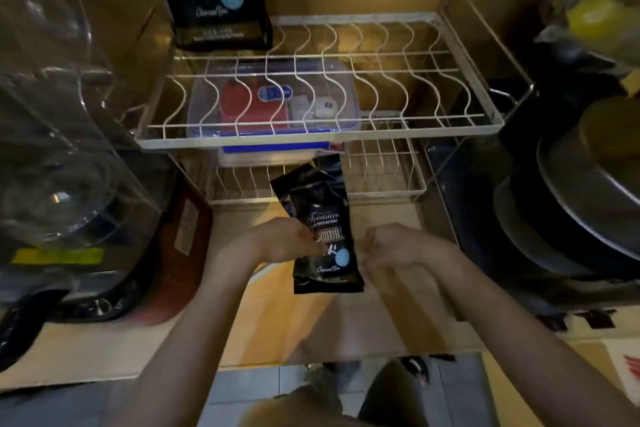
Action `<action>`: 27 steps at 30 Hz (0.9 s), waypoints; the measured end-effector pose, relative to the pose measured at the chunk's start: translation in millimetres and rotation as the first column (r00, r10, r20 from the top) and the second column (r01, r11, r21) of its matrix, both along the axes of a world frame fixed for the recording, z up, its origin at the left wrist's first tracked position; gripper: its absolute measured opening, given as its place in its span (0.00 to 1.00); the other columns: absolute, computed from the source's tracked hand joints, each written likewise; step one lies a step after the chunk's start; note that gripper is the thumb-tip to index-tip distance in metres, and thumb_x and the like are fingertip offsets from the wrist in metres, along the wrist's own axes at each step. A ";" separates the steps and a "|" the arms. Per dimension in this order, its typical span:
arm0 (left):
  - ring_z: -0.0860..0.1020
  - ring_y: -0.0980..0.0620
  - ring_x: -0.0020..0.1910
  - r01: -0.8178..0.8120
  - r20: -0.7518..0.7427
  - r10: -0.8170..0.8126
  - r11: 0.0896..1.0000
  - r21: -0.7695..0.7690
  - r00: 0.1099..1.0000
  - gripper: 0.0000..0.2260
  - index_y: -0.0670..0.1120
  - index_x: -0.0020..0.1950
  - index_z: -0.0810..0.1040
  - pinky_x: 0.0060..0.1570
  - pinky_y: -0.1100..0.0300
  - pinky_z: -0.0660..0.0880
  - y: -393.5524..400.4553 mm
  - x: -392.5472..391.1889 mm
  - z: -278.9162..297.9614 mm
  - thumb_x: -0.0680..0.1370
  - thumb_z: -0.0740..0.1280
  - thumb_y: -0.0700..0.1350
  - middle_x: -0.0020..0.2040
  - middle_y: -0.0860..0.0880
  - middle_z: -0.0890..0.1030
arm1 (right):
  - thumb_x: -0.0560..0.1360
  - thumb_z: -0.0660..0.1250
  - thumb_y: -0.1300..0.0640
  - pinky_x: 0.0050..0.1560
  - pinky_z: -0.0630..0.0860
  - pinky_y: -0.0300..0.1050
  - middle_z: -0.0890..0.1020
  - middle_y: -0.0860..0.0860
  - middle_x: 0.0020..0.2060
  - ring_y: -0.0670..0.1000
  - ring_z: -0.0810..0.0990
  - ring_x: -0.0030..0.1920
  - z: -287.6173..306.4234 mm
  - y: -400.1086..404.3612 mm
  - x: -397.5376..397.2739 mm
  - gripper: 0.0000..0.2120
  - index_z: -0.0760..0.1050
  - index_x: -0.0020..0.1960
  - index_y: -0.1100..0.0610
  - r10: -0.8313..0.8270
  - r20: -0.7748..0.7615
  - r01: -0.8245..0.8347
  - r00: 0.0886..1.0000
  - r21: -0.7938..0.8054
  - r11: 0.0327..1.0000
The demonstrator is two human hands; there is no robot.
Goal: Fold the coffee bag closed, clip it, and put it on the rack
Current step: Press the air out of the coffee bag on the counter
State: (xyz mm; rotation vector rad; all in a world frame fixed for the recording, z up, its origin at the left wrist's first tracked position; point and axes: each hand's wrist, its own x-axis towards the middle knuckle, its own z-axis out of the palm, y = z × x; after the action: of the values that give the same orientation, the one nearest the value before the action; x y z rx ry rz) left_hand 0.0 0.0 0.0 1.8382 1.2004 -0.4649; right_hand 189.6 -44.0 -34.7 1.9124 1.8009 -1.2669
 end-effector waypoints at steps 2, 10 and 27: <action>0.72 0.50 0.51 -0.040 0.035 0.041 0.999 -0.004 0.999 0.16 0.44 0.57 0.74 0.51 0.56 0.66 -1.4 -0.5 -12.3 0.76 0.61 0.54 0.48 0.49 0.73 | 0.71 0.69 0.51 0.45 0.71 0.43 0.76 0.56 0.58 0.54 0.75 0.55 -10.1 -3.7 -0.3 0.24 0.70 0.62 0.63 -0.050 -0.029 0.048 0.998 -0.059 0.997; 0.78 0.47 0.54 -0.568 0.271 0.602 0.798 -0.199 0.751 0.44 0.46 0.62 0.70 0.57 0.48 0.75 -14.2 4.3 -74.7 0.51 0.72 0.66 0.59 0.46 0.78 | 0.63 0.75 0.50 0.61 0.74 0.55 0.78 0.54 0.59 0.54 0.77 0.57 -62.8 -35.9 -14.4 0.32 0.68 0.63 0.58 -0.497 -0.365 0.513 0.787 -0.062 0.856; 0.80 0.57 0.49 -0.746 0.632 0.740 0.552 -0.372 0.232 0.32 0.48 0.59 0.65 0.46 0.55 0.79 -41.4 18.2 -88.2 0.61 0.76 0.34 0.51 0.53 0.78 | 0.67 0.68 0.71 0.62 0.75 0.55 0.82 0.52 0.56 0.49 0.79 0.58 -105.2 -71.2 -51.5 0.24 0.76 0.59 0.53 -0.633 -0.654 0.891 0.414 0.147 0.430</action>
State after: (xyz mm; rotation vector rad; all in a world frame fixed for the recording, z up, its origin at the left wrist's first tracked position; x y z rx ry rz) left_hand 18.2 -41.4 -88.2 0.9837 1.2766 0.8189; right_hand 138.1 -115.2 -139.9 3.2745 1.4365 -1.8849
